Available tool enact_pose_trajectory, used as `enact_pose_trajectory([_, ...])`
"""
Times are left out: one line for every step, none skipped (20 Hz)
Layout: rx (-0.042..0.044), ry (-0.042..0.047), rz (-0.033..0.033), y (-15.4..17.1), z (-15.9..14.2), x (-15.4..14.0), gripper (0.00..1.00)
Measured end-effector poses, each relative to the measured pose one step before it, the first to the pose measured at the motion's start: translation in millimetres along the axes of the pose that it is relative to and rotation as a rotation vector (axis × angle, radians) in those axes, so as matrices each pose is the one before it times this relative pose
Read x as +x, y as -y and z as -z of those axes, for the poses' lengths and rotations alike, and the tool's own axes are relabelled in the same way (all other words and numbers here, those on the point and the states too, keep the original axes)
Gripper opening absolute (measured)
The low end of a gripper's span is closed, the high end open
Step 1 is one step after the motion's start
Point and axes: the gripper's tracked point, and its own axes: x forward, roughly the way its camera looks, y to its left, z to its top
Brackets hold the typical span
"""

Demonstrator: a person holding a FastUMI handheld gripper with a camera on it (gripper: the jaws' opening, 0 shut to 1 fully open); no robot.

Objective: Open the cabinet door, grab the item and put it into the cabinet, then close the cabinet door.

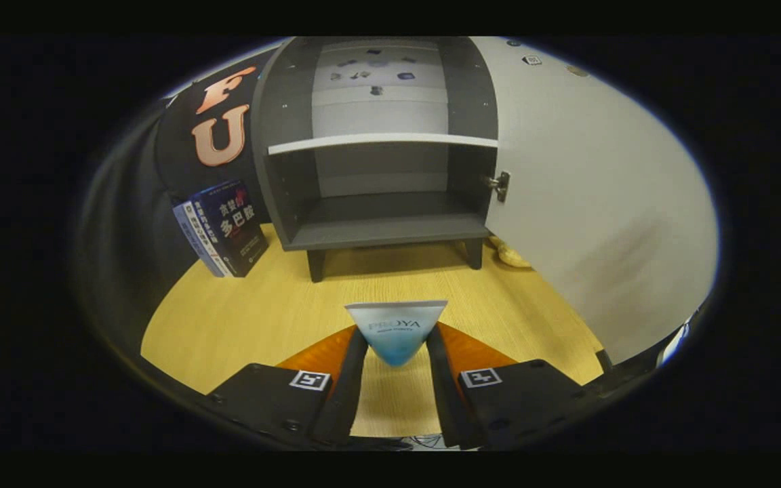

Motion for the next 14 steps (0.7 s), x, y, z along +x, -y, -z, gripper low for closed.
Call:
enact_pose_trajectory([0.00012,0.01073,0.00130,-1.45,-14.18,-4.04,0.56])
enact_pose_trajectory([-0.00448,0.01774,0.00100,-1.98,-15.45,-3.19,0.56])
enact_pose_trajectory([-0.01539,0.01429,-0.00305,-1.55,-14.12,-3.28,0.56])
enact_pose_trajectory([-0.01392,0.01823,-0.00071,-2.89,-16.20,-2.71,0.56])
enact_pose_trajectory([-0.01052,0.02011,-0.00478,-2.13,-16.96,-2.46,0.56])
enact_pose_trajectory([-0.00536,0.01565,-0.00876,-2.59,-16.76,-1.89,0.56])
enact_pose_trajectory([0.00458,0.01510,-0.01571,-3.89,-17.61,-0.59,0.56])
enact_pose_trajectory([0.01291,0.01638,-0.01979,-5.74,-18.06,1.30,0.56])
enact_pose_trajectory([0.01225,0.01777,-0.01488,-2.96,-17.85,1.86,0.56])
enact_pose_trajectory([0.00505,0.01763,-0.00286,-1.63,-17.31,3.92,0.56])
enact_pose_trajectory([-0.00790,0.01034,0.00486,0.27,-15.44,4.09,0.56])
enact_pose_trajectory([-0.01080,0.00690,0.00864,1.12,-13.42,3.23,0.56])
enact_pose_trajectory([-0.01008,0.00839,0.00159,-1.61,-14.80,4.39,0.56])
enact_pose_trajectory([-0.00595,0.01145,-0.00387,-2.71,-15.63,3.44,0.56])
